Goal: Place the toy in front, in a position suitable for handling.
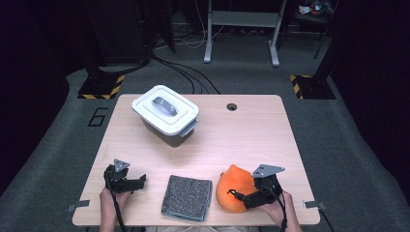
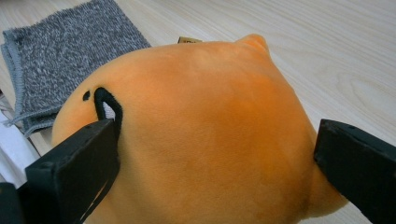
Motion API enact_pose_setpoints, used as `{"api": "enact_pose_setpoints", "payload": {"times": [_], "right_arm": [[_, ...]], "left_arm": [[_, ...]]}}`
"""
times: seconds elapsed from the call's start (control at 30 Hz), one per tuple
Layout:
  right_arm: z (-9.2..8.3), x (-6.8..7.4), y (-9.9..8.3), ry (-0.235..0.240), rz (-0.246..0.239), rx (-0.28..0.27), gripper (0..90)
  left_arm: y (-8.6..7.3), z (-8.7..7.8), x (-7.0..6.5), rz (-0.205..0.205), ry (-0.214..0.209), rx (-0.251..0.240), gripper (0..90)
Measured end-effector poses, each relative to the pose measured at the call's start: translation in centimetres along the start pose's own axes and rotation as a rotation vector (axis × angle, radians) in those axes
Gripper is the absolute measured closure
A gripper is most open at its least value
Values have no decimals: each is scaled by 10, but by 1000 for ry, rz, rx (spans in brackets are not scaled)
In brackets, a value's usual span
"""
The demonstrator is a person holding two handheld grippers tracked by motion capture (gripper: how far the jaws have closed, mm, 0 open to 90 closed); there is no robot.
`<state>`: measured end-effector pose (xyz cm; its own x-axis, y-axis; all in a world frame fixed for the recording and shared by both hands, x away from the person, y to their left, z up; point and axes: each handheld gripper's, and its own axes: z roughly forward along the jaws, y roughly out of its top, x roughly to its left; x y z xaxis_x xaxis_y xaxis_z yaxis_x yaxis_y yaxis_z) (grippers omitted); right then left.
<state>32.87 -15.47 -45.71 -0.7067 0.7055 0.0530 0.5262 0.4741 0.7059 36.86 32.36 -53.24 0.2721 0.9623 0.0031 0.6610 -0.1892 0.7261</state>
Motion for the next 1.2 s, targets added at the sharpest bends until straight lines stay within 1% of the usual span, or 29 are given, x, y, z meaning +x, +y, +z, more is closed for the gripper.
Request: {"api": "enact_pose_setpoints", "payload": {"times": [0.03, 0.1, 0.17, 0.3, 0.47, 0.5, 0.53, 0.63, 0.67, 0.8, 0.9, 1.03, 1.07, 1.2], "right_arm": [[1, 0, 0, 3, -2, 1, 0], [1, -1, -1, 19, 0, 20, 0], [2, -2, -2, 28, 3, 15, 17], [2, -3, -4, 32, 5, 8, 95], [2, -4, -6, 40, 17, 3, 165], [1, -5, -6, 46, 16, 9, 191], [1, -5, -6, 43, 19, -2, 207], [0, -7, -7, 47, 40, -14, 279], [0, -7, -7, 44, 40, -16, 300], [-2, -9, -7, 55, 63, -28, 385], [-2, -9, -7, 49, 61, -41, 430], [-3, -9, -8, 57, 60, -59, 483], [-4, -8, -8, 51, 63, -57, 492], [-6, -6, -8, 59, 56, -75, 528]], "left_arm": [[0, 0, 0, 1, 1, 1, 7], [0, 0, 0, 2, 1, 1, 7], [0, 0, 0, 2, 1, 1, 7], [0, 0, 0, 2, 1, 1, 7], [0, 0, 0, 1, 1, 1, 7], [0, 0, 0, 1, 1, 1, 7], [0, 0, 0, 2, 1, 1, 7], [0, 0, 0, 2, 1, 1, 7], [0, 0, 0, 2, 1, 1, 7], [0, 0, 0, 2, 1, 2, 7], [0, 0, 0, 2, 1, 1, 7], [0, 0, 0, 2, 1, 2, 7], [0, 0, 0, 2, 1, 2, 7], [0, 0, 0, 2, 1, 1, 7]]}}
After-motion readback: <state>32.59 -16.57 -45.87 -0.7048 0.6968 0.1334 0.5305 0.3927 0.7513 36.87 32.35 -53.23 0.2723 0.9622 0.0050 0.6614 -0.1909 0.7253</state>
